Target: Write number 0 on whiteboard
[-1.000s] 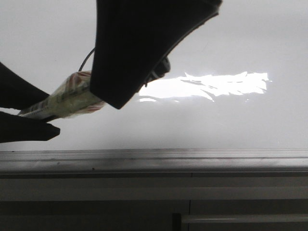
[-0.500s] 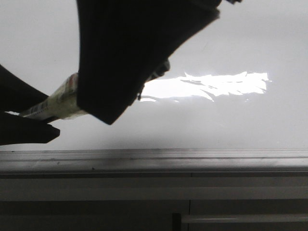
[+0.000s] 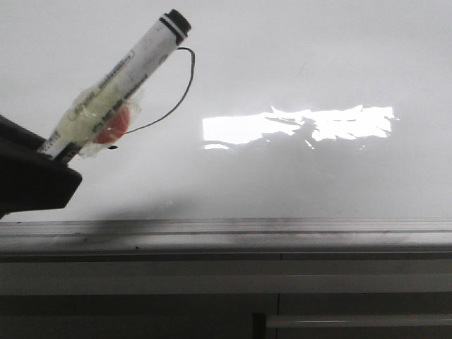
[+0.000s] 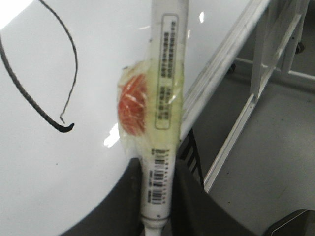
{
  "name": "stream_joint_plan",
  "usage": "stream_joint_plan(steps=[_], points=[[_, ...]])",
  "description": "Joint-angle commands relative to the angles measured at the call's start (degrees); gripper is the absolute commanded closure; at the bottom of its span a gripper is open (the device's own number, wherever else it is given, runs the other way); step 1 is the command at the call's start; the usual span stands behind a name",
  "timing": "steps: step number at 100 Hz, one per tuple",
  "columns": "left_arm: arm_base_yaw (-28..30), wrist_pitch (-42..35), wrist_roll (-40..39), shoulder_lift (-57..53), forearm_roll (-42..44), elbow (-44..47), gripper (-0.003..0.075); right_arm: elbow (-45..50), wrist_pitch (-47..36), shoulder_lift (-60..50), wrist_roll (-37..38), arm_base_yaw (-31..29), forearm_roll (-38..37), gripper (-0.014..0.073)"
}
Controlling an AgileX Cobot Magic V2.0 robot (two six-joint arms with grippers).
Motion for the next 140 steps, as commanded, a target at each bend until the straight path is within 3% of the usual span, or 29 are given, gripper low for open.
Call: stream_joint_plan(steps=[1, 16, 30, 41, 74, 89, 109, 118, 140], points=[[-0.07, -0.49, -13.05, -0.78, 7.74, -1.78, 0.0740, 0.05, -0.86, -6.04, 4.51, -0.12, -5.70, 0.0292], [-0.07, 5.88, -35.11, -0.78, 19.69, -1.68, 0.0740, 4.43, 0.15, -13.89, 6.98, -0.12, -6.34, 0.0298], [-0.07, 15.51, -46.20, -0.78, 21.73, -1.68, 0.0740, 10.04, 0.03, -19.25, 8.74, -0.12, -6.64, 0.0298], [-0.07, 18.80, -53.55, -0.38, 21.73, -1.68, 0.0740, 14.12, -0.10, -21.32, 9.64, -0.12, -6.75, 0.0298], [-0.07, 22.39, -58.95, 5.90, 21.73, -1.68, 0.0740, 18.92, -1.87, -21.50, 9.64, -0.12, -8.16, 0.0298], [-0.07, 26.93, -59.30, 8.13, 21.73, -1.68, 0.0740, 18.92, -2.39, -21.50, 9.64, -0.12, -9.45, 0.0298], [1.86, 26.84, -59.30, 8.62, 21.84, -1.68, 0.0740, 18.92, -3.94, -21.50, 9.64, -0.12, -10.17, 0.0298], [5.32, 23.54, -59.30, 8.62, 21.99, -1.68, 0.0740, 18.92, -4.99, -21.50, 9.64, -0.12, -10.67, 0.0298], [17.37, 4.58, -59.78, 8.62, 26.09, -1.68, 0.0739, 18.92, -6.43, -21.50, 9.64, -0.12, -11.29, 0.0298]])
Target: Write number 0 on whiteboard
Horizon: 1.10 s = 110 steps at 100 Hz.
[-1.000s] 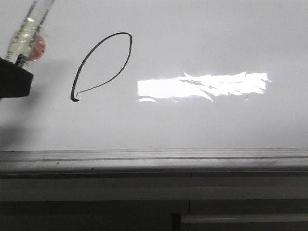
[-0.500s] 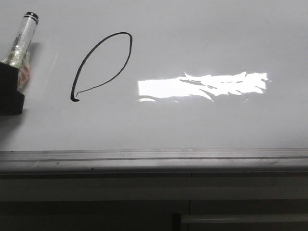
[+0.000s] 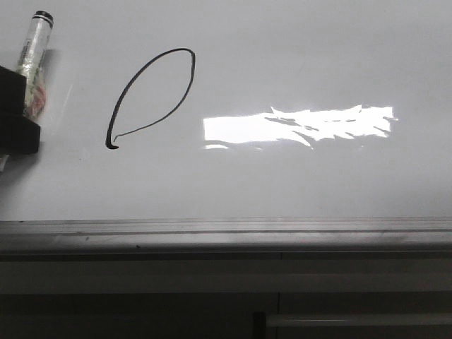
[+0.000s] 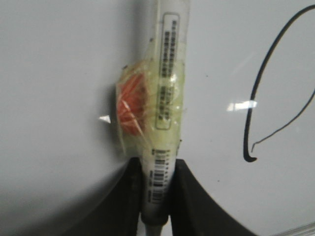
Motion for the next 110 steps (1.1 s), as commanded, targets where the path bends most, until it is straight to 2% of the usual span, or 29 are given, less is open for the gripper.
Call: stream_joint_plan(steps=[1, 21, 56, 79, 110], points=[[4.39, -5.05, -0.73, 0.39, 1.80, -1.17, 0.0739, -1.32, -4.04, -0.12, -0.04, -0.12, -2.36, 0.0298], [15.33, -21.57, 1.36, 0.39, 1.80, -1.17, 0.0739, -1.32, -4.04, -0.12, -0.04, -0.12, -2.36, 0.0298], [33.80, -44.09, 9.92, 0.39, 1.68, -1.17, 0.0739, -1.32, -4.04, -0.12, -0.04, -0.12, -2.36, 0.0298], [41.31, -52.32, 12.76, 0.39, 1.68, -1.17, 0.0739, -1.32, -4.09, -0.12, -0.04, -0.12, -2.36, 0.0298], [41.59, -51.33, 12.93, 0.39, 1.68, -1.17, 0.0737, -1.32, -5.40, -0.12, -0.04, -0.12, -2.36, 0.0298]])
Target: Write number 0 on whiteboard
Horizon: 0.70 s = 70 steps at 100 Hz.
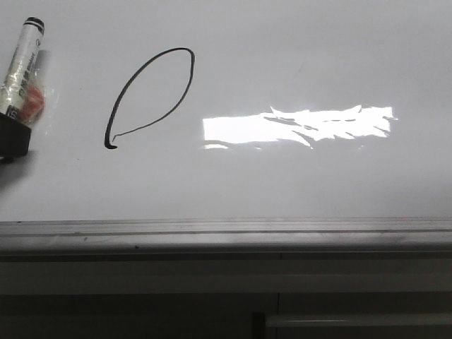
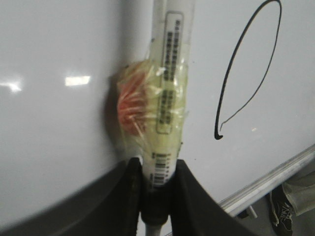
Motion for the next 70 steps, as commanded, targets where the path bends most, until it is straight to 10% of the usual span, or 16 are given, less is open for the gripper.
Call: stream_joint_plan(steps=[1, 32, 70], points=[[0.46, 3.09, -0.07, -0.04, -1.40, -1.13, 0.0736, -1.32, -4.06, -0.12, -0.24, -0.12, -2.15, 0.0298], [0.46, 3.60, -0.07, -0.04, -1.40, -1.13, 0.0311, -1.32, -4.06, -0.12, -0.24, -0.12, -2.15, 0.0298], [0.46, 4.39, 0.98, -0.17, -1.40, -1.13, 0.0300, -1.32, -3.56, -0.12, -0.24, -0.12, -2.86, 0.0298]])
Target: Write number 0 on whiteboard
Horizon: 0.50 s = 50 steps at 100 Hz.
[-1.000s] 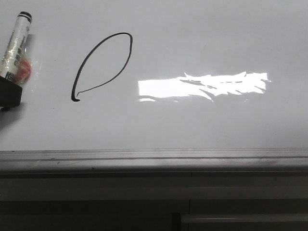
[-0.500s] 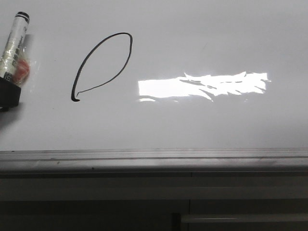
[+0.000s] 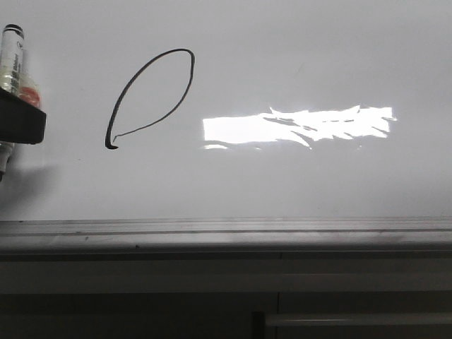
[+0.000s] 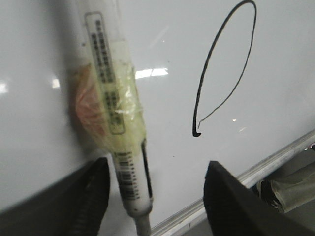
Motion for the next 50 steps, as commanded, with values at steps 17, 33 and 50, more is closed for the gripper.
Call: stream_joint_plan(steps=[17, 33, 50], points=[[0.46, 6.22, 1.89, -0.06, -1.07, -1.13, 0.0300, -1.32, -1.47, -0.12, -0.24, -0.12, -3.76, 0.0298], [0.46, 6.80, 2.33, -0.75, -1.07, -1.13, 0.0300, -1.32, -0.10, -0.12, -0.24, -0.12, -4.13, 0.0298], [1.91, 8.80, 3.46, -3.16, -1.07, -0.66, 0.0300, -1.32, -0.02, -0.21, -0.24, -0.12, -4.13, 0.0298]])
